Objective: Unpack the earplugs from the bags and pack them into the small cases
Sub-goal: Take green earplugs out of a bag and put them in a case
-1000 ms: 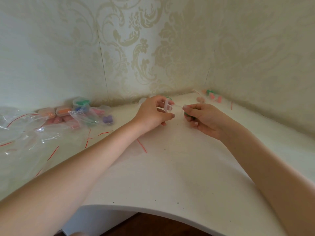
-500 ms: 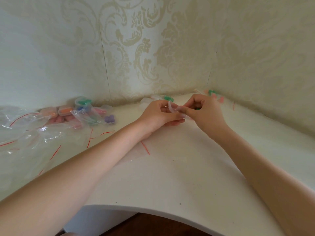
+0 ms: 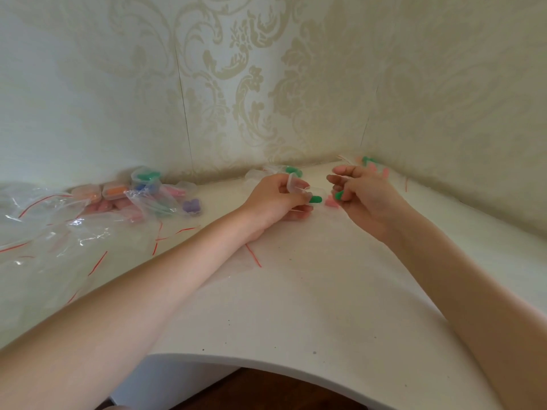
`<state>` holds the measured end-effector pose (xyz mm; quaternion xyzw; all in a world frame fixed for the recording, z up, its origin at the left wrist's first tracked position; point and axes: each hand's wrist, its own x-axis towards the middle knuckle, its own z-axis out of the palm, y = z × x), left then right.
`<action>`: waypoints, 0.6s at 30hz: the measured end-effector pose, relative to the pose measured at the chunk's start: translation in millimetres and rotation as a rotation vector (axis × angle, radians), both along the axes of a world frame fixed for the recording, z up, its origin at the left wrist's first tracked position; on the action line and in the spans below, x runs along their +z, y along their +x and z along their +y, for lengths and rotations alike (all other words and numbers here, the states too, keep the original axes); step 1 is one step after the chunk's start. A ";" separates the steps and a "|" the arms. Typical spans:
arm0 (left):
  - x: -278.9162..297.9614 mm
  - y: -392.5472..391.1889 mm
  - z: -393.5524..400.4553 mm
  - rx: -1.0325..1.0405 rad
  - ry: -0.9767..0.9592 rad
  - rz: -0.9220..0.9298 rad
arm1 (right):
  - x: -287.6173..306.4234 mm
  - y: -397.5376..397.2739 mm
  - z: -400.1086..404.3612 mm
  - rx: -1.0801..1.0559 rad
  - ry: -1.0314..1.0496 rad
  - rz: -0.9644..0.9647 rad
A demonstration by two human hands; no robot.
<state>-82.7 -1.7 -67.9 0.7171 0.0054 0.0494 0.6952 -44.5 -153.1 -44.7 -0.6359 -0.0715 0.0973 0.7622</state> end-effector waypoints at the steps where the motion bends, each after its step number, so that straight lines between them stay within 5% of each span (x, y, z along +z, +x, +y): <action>1: 0.2 0.5 0.2 0.008 0.002 0.007 | -2.1 0.4 0.1 0.025 -0.028 -0.028; 8: 1.3 1.4 0.6 0.032 -0.019 0.033 | -10.3 3.6 -4.5 -0.078 -0.302 -0.317; 18: 2.4 2.9 3.4 -0.001 -0.070 0.061 | -6.3 -2.8 -5.1 -0.068 -0.470 -0.484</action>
